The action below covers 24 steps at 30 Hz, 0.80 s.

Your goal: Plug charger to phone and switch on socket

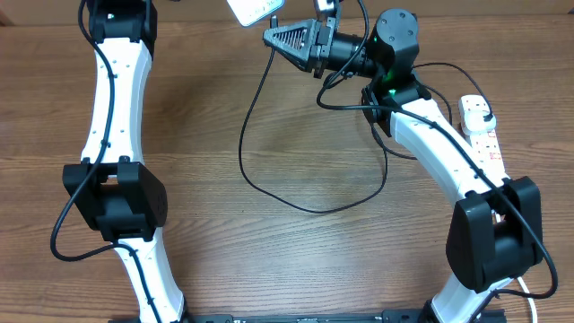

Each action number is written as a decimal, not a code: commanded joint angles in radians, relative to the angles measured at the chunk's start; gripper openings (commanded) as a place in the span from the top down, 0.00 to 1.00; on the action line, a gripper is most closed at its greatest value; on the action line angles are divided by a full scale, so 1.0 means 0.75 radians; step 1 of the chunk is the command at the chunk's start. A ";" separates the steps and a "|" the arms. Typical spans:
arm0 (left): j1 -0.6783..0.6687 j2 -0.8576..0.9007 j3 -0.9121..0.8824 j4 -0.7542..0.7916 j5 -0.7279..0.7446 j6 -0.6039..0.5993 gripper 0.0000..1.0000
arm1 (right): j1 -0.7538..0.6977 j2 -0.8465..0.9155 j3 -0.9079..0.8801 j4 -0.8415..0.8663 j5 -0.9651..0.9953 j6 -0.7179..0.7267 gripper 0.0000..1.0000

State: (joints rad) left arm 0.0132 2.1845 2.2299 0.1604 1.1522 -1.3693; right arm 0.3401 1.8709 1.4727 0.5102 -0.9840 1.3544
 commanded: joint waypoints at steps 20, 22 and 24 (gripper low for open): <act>0.024 -0.018 0.020 0.010 0.166 0.055 0.96 | -0.001 -0.038 0.021 0.055 -0.324 -0.381 0.96; 0.018 -0.018 0.020 0.010 0.170 0.061 0.96 | -0.001 -0.038 0.021 0.089 -0.316 -0.371 0.96; 0.014 -0.018 0.020 0.010 0.170 0.060 0.96 | -0.001 -0.038 0.021 0.090 -0.294 -0.348 0.96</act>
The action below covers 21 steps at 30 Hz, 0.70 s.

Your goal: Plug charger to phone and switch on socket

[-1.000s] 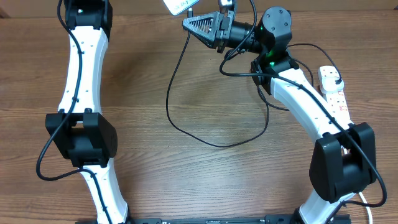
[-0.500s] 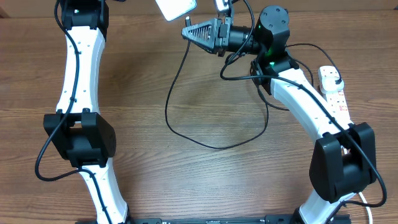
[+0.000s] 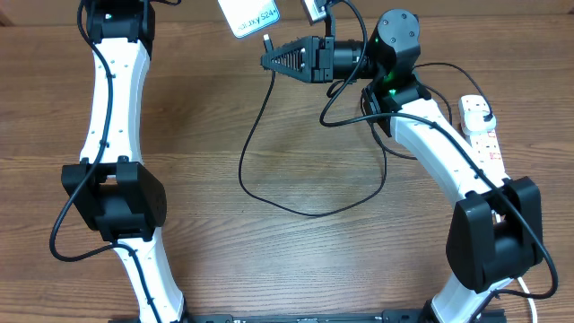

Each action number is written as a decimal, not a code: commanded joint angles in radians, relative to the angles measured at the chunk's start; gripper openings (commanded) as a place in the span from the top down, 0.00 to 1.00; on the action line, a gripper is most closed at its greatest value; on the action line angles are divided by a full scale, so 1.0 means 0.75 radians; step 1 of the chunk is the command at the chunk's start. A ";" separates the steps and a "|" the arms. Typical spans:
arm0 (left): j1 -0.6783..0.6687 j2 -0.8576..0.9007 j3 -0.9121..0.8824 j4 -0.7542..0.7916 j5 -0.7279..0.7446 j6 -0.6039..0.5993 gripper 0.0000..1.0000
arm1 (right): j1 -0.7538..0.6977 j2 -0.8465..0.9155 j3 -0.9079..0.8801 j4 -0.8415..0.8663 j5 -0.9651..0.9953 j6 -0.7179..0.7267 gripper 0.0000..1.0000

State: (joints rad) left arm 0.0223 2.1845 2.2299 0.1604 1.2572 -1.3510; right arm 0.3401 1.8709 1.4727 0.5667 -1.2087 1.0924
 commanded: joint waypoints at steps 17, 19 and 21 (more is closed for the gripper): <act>-0.029 -0.018 0.020 0.010 0.020 -0.069 0.96 | -0.001 -0.038 0.021 0.006 0.087 0.085 0.96; -0.035 -0.018 0.020 0.010 0.021 -0.068 0.96 | -0.001 -0.038 0.021 0.006 0.087 0.085 0.96; -0.037 -0.018 0.020 0.010 0.021 -0.068 0.96 | -0.001 -0.038 0.021 0.006 0.087 0.085 0.96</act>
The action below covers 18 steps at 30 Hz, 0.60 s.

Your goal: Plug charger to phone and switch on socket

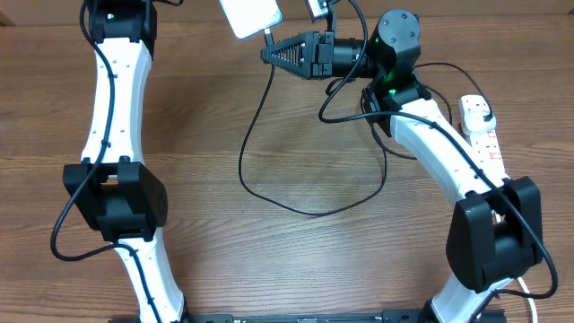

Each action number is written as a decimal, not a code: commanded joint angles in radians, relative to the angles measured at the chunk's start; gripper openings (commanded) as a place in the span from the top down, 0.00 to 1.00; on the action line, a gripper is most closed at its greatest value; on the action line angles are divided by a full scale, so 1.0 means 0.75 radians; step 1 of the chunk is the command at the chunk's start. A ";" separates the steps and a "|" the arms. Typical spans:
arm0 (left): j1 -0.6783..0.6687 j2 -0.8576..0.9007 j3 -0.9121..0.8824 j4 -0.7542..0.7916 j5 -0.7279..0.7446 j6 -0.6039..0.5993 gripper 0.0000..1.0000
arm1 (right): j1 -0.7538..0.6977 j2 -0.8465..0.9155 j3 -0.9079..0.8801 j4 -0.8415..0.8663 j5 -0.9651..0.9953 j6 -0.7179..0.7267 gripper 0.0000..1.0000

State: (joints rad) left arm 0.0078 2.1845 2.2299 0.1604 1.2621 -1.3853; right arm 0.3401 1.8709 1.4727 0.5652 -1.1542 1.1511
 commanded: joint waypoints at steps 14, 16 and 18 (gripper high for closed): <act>-0.048 -0.018 0.020 0.010 0.018 -0.008 0.96 | -0.001 -0.038 0.021 0.007 0.014 0.007 0.96; -0.052 -0.018 0.020 0.011 0.018 -0.008 0.96 | -0.001 -0.038 0.021 0.007 0.013 0.007 0.96; -0.054 -0.018 0.020 0.011 0.019 -0.008 0.96 | -0.001 -0.038 0.021 0.007 0.013 0.007 0.96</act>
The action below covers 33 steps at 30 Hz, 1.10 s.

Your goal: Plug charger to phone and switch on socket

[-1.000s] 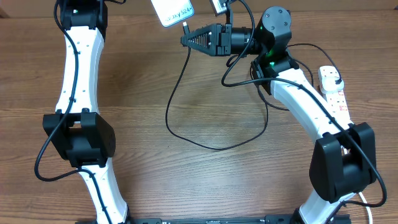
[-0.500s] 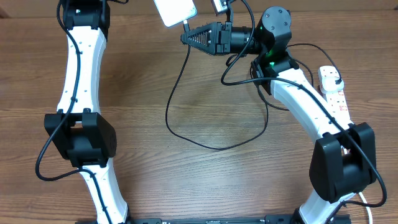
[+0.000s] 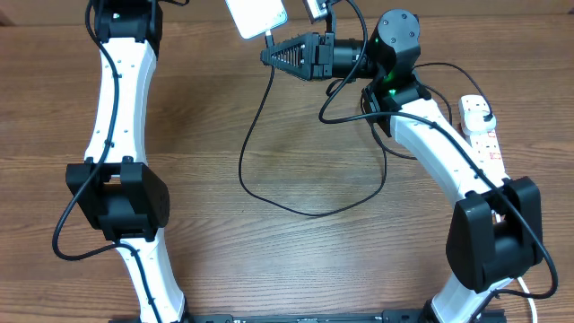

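Note:
A white phone hangs tilted at the top edge of the overhead view; what holds it is out of frame. My right gripper points left just below it, shut on the plug end of the black charger cable. The plug tip reaches up to the phone's lower right edge; whether it is seated cannot be told. The cable loops down over the wooden table and back up toward the right arm. A white socket strip lies at the right edge. My left arm runs up the left side, its gripper off the top.
The cable's loop lies across the middle of the table. Another black lead hangs around the right arm's wrist. Both arm bases stand at the near edge.
The phone has shifted slightly right and up at the top edge, and the left arm has shifted slightly right with it. The right gripper holds the plug in nearly the same place.
At first the phone was mostly off the top edge and the right gripper pointed up-left with the cable. Then the phone sat lower, printed face showing, the gripper level beneath it. Later the phone showed plain white with the plug at its lower edge, as now.

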Each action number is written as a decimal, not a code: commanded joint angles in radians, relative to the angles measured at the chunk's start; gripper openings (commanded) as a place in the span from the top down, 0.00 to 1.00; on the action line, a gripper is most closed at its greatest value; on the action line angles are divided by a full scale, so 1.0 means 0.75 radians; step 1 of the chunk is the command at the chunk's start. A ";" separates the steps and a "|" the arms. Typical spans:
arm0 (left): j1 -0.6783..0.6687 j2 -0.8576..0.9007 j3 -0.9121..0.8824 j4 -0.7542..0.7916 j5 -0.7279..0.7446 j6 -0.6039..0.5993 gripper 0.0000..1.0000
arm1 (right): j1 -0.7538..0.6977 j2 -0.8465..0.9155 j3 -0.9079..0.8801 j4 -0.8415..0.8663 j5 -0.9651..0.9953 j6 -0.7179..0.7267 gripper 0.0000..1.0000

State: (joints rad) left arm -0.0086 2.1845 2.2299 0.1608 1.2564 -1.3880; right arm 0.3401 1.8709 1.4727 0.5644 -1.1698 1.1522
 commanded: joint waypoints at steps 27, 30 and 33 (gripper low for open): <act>-0.032 -0.018 0.020 0.011 0.183 0.022 0.96 | -0.001 -0.038 0.021 -0.008 0.012 0.009 0.96; -0.032 -0.018 0.020 0.011 0.202 0.029 0.95 | -0.001 -0.038 0.021 -0.007 0.012 0.009 0.96; -0.034 -0.018 0.020 0.011 0.221 0.043 0.95 | -0.001 -0.038 0.021 -0.007 0.012 0.009 0.96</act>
State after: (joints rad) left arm -0.0135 2.1845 2.2299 0.1627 1.3090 -1.3788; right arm 0.3424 1.8709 1.4727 0.5556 -1.2221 1.1515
